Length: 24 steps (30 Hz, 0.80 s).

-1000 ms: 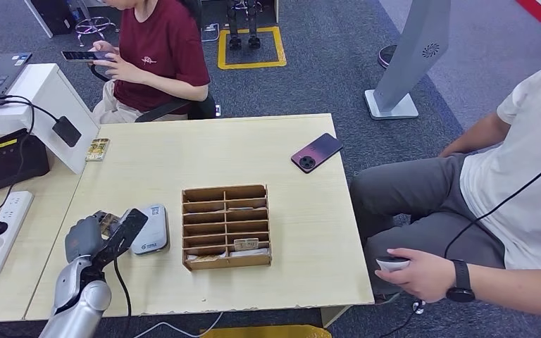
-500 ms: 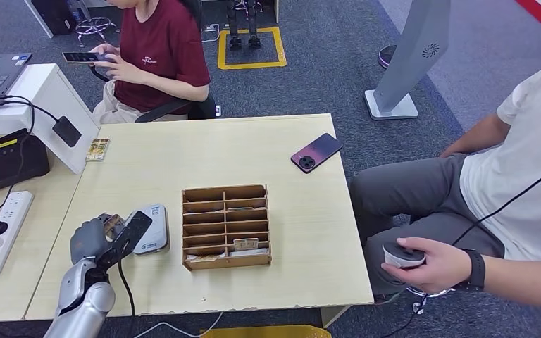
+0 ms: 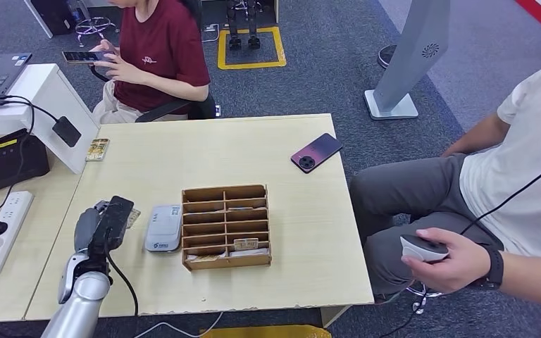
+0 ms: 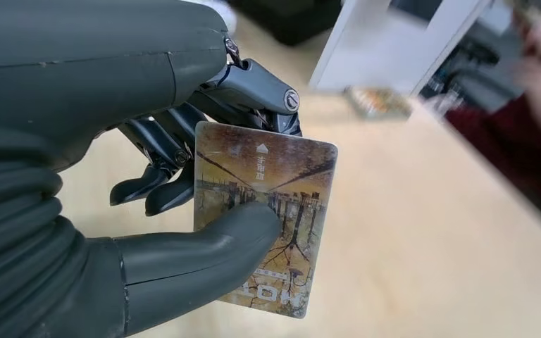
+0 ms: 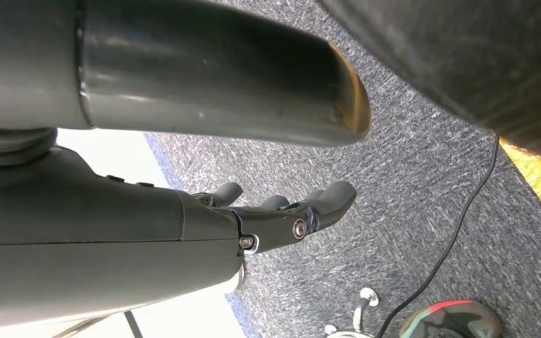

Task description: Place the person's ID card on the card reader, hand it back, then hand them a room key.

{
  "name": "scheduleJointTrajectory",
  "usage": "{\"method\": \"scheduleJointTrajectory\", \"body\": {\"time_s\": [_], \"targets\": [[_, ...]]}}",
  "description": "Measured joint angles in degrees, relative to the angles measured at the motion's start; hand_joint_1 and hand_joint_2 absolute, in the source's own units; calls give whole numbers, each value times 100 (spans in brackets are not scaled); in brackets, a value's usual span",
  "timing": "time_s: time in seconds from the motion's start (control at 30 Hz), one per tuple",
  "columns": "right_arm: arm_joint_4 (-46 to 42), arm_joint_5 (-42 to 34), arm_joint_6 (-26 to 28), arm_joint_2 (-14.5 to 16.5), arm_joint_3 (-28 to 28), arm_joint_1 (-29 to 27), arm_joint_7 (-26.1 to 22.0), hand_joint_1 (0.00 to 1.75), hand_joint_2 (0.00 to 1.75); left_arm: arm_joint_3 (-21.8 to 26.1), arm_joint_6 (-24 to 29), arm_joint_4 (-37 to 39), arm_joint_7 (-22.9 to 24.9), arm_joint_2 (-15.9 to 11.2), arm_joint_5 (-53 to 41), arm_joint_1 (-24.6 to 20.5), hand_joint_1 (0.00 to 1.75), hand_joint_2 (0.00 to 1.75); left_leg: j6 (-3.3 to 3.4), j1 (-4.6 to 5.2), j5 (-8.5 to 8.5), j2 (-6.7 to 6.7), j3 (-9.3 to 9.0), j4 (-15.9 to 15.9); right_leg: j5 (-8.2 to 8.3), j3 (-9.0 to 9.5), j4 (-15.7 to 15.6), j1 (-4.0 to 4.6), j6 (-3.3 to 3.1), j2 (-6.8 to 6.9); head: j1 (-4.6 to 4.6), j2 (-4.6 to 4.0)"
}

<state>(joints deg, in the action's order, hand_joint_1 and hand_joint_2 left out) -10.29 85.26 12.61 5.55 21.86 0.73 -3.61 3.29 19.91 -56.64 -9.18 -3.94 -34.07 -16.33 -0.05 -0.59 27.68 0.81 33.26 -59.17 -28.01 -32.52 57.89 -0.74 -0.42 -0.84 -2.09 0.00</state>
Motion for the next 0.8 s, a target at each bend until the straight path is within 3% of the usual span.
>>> {"method": "scheduleJointTrajectory", "body": {"time_s": [0.17,0.3,0.47,0.67,0.8], "targets": [[0,40,-2,25,-8,-7,9,0,0,339,1133,-295,-358,-43,150,-402,175,175,-1,-3,-2,0,0,0,0,0,3,2,-1,1,0,0],[0,44,-4,36,-16,-13,13,0,0,507,1321,-451,-523,-172,221,-674,175,175,-3,-3,-3,0,-1,0,0,0,6,3,-1,1,-1,0],[0,43,-3,36,-16,-29,-32,0,0,533,1088,-794,-676,-221,462,-705,175,175,-3,-2,-3,-1,0,0,0,-1,5,3,-1,0,0,0],[0,31,22,36,-16,-46,-76,0,0,319,-223,-918,-274,-230,642,-623,175,175,-2,-1,-2,-2,0,0,0,-1,2,2,0,-2,1,0],[0,28,24,36,-16,-55,-84,0,0,197,-312,-921,-221,-223,654,-577,175,175,-2,-1,-2,-6,0,-1,1,-2,2,2,0,-7,-1,0]]}}
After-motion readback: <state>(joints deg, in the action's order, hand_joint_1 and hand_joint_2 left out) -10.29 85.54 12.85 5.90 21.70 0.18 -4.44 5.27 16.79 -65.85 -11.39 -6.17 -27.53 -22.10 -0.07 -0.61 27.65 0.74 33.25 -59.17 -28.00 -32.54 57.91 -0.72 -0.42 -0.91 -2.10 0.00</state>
